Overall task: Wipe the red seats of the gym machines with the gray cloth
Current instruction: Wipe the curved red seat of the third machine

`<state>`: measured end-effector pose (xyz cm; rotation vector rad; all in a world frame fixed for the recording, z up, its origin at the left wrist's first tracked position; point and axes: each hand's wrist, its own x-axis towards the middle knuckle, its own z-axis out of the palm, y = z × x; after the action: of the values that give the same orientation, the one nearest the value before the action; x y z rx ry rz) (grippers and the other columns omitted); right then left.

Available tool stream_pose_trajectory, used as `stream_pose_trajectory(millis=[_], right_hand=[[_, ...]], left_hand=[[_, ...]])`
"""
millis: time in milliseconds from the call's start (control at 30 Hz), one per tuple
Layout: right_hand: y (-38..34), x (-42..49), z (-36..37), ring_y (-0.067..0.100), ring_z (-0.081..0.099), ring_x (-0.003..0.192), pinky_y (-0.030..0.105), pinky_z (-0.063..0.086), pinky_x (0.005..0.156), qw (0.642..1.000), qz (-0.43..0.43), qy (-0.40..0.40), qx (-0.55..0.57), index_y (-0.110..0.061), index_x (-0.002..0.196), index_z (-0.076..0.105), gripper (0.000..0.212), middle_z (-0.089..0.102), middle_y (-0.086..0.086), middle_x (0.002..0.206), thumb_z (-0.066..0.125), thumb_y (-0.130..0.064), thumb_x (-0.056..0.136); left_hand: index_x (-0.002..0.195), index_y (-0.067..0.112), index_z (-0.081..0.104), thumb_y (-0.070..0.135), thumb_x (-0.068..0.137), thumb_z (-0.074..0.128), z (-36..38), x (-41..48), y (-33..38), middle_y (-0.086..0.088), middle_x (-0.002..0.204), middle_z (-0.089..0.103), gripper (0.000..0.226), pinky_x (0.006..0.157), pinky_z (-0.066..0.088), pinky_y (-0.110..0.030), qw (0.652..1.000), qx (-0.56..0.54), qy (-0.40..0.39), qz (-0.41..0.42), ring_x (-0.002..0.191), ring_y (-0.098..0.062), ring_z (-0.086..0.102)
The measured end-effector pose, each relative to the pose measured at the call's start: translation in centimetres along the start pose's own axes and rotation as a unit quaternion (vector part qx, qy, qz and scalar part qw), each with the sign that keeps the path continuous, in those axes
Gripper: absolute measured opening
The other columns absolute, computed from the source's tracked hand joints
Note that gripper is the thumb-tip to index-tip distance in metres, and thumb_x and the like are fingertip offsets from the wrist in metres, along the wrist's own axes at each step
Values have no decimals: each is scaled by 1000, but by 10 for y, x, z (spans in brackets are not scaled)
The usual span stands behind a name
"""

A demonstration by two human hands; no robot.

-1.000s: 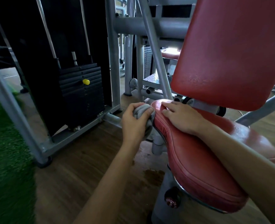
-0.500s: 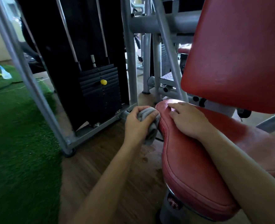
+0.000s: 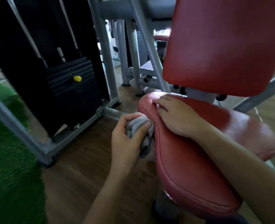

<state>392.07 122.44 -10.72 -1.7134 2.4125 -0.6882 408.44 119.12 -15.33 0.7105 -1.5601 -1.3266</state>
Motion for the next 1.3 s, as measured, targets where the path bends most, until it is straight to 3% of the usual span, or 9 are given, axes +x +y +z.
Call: stream_pose_trajectory(millis=[300, 433, 533, 633, 700, 767, 900, 1167, 1300], right_hand=[[-16, -13, -15, 6, 31, 144, 21, 17, 118, 1000, 17, -17, -19, -26, 147, 47, 44, 39, -10, 156, 47, -25, 103], [-26, -18, -17, 6, 44, 132, 30, 29, 115, 998, 50, -30, -4, -37, 137, 52, 39, 49, -15, 144, 51, -30, 99], [-40, -1, -25, 18, 54, 121, 37, 39, 105, 991, 114, -30, -57, -30, 120, 65, 39, 61, -5, 131, 37, -41, 95], [-47, 30, -20, 36, 60, 106, 40, 47, 90, 971, 200, 67, -112, -17, 99, 70, 50, 68, 11, 114, 31, -45, 89], [-42, 33, -4, 34, 58, 108, 40, 45, 87, 961, 213, 126, -123, -18, 93, 62, 35, 65, 11, 112, 41, -46, 92], [-32, 29, 9, 33, 50, 118, 48, 40, 100, 960, 212, 121, -140, -26, 107, 59, 25, 55, 10, 119, 49, -46, 95], [-25, 26, 7, 32, 39, 136, 52, 26, 115, 959, 243, 59, -136, -45, 139, 47, 48, 48, 5, 145, 37, -59, 94], [-16, 28, 3, 24, 47, 132, 50, 31, 114, 972, 208, 60, -90, -45, 138, 49, 41, 53, 1, 141, 45, -50, 98], [-9, 28, 3, 21, 47, 132, 47, 32, 114, 976, 193, 55, -81, -46, 138, 48, 42, 53, -3, 142, 45, -52, 97]], left_hand=[[108, 16, 66, 19, 88, 76, -24, 58, -38, 8, 97, 72, 22, 79, 57, -21, 998, -34, -51, -26, 91, -2, 69], [108, 19, 66, 20, 87, 77, -31, 64, -51, 4, 101, 73, 23, 83, 61, -31, 992, -56, -104, -43, 95, -7, 71], [109, 21, 67, 19, 86, 79, -33, 61, -58, 4, 105, 73, 26, 84, 61, -31, 990, -58, -121, -42, 98, -7, 71], [111, 18, 67, 15, 86, 79, -35, 60, -60, 6, 102, 74, 28, 83, 61, -28, 988, -66, -136, -35, 96, -4, 70], [111, 17, 67, 15, 86, 78, -38, 63, -63, 6, 102, 73, 28, 83, 60, -27, 986, -62, -154, -23, 97, -4, 70], [109, 17, 68, 15, 86, 78, -39, 70, -67, 7, 101, 73, 25, 82, 60, -27, 984, -52, -171, -7, 97, -5, 70], [106, 24, 68, 22, 87, 77, -37, 97, -71, 12, 101, 72, 21, 86, 61, -33, 985, -87, -142, -40, 98, -5, 69], [109, 9, 73, 21, 93, 71, -7, 153, -65, -11, 112, 75, 20, 105, 51, -51, 964, -166, -196, -71, 107, -21, 69], [116, 11, 70, 14, 94, 69, -25, 124, -68, 3, 112, 75, 22, 95, 57, -32, 968, -156, -198, -4, 111, -14, 69]])
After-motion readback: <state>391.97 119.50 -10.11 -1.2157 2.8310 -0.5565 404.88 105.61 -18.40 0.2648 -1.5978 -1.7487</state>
